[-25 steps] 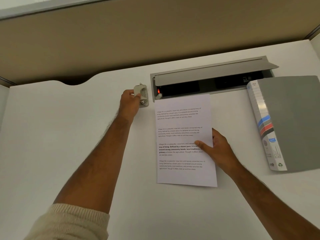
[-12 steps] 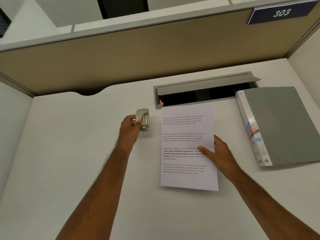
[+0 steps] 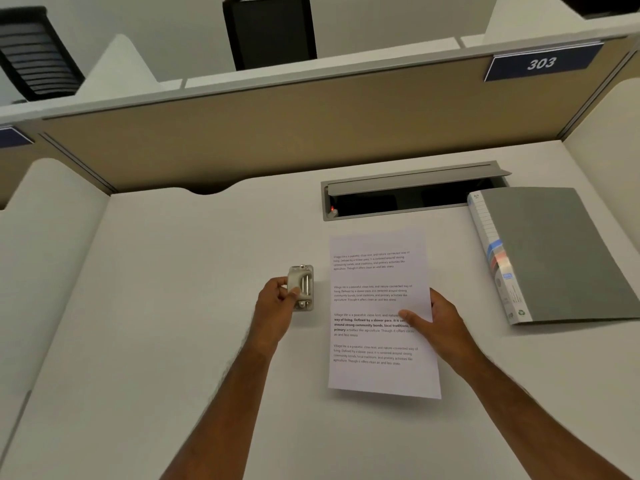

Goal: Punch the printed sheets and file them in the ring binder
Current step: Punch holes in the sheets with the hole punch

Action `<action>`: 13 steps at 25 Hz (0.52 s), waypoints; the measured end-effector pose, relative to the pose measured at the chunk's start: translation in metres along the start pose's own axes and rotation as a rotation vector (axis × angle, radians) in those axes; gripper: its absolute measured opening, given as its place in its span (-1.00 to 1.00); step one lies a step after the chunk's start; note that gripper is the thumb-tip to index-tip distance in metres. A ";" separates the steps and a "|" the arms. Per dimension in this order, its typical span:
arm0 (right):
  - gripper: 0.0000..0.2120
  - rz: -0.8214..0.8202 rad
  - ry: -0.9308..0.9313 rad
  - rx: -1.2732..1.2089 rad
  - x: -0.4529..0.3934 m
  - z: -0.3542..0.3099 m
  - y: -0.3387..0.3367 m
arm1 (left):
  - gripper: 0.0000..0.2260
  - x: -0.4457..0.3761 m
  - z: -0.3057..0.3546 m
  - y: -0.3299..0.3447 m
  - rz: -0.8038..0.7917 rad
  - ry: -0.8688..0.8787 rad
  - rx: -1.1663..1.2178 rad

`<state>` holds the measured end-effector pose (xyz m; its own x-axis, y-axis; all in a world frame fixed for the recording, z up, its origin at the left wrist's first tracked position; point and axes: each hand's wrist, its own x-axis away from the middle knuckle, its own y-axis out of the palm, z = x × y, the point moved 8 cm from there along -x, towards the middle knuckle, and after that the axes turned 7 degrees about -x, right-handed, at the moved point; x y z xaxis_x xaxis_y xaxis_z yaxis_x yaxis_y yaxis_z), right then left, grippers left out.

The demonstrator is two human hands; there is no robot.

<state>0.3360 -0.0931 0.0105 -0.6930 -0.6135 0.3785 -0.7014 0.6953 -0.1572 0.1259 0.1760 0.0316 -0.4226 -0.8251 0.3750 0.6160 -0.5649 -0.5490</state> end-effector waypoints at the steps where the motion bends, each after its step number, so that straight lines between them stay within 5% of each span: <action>1: -0.57 -0.004 0.003 0.006 0.004 0.002 0.001 | -0.85 0.007 -0.006 0.001 -0.006 -0.003 -0.004; 13: -0.52 -0.027 0.004 0.031 0.034 0.025 0.002 | -0.83 0.062 -0.078 0.020 -0.050 -0.049 -0.060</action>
<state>0.3072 -0.1218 0.0007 -0.6728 -0.6307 0.3867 -0.7249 0.6664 -0.1745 0.0602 0.1138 -0.0148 -0.4183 -0.7957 0.4381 0.5531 -0.6057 -0.5720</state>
